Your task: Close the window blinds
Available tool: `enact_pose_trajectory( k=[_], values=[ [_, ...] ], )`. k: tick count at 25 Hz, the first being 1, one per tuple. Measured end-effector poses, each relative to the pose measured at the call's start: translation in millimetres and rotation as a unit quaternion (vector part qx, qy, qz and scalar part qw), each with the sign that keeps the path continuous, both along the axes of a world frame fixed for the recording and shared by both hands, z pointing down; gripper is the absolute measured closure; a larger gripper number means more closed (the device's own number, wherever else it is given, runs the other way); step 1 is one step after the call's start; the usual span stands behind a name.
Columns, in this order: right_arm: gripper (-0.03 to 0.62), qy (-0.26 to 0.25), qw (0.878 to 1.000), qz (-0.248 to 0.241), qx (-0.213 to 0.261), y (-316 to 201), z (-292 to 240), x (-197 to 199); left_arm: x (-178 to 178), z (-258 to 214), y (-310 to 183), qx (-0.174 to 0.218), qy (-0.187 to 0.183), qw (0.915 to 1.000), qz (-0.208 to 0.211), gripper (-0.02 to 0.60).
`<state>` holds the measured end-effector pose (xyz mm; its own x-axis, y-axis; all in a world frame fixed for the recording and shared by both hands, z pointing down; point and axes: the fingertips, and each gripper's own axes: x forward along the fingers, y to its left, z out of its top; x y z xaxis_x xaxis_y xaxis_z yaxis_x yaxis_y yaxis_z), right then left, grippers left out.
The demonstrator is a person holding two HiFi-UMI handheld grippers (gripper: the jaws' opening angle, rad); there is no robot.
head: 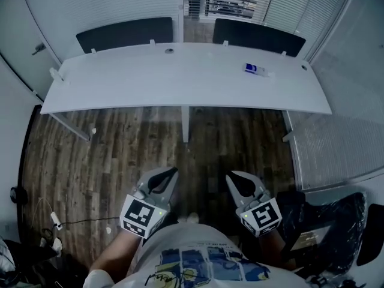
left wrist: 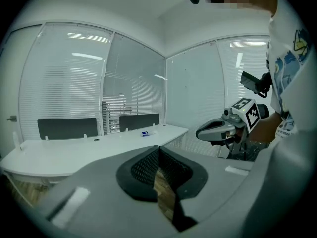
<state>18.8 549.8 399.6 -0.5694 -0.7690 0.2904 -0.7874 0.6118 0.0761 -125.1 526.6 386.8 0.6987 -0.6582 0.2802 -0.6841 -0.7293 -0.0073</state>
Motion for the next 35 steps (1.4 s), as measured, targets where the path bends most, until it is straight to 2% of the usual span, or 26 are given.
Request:
enact_pose_trajectory(
  k=[6,12,24,35],
  values=[
    [0.582,-0.004,1.000,-0.014,-0.010,6,10,12,14,3,8,-0.004,-0.003,1.0000,-0.006,0.575],
    [0.582,-0.008,1.000,-0.008,-0.011,-11,10,11,10,9,-6,-0.013,-0.005,0.9999,-0.005,0.575],
    [0.582,0.011,1.000,0.019,0.003,-85,-1,8,9,-6,-91,0.014,0.018,0.9996,0.015,0.575],
    [0.582,0.016,1.000,0.018,-0.006,-166,-1,-41,-35,0,-173,0.014,0.011,0.9997,0.016,0.575]
  ],
)
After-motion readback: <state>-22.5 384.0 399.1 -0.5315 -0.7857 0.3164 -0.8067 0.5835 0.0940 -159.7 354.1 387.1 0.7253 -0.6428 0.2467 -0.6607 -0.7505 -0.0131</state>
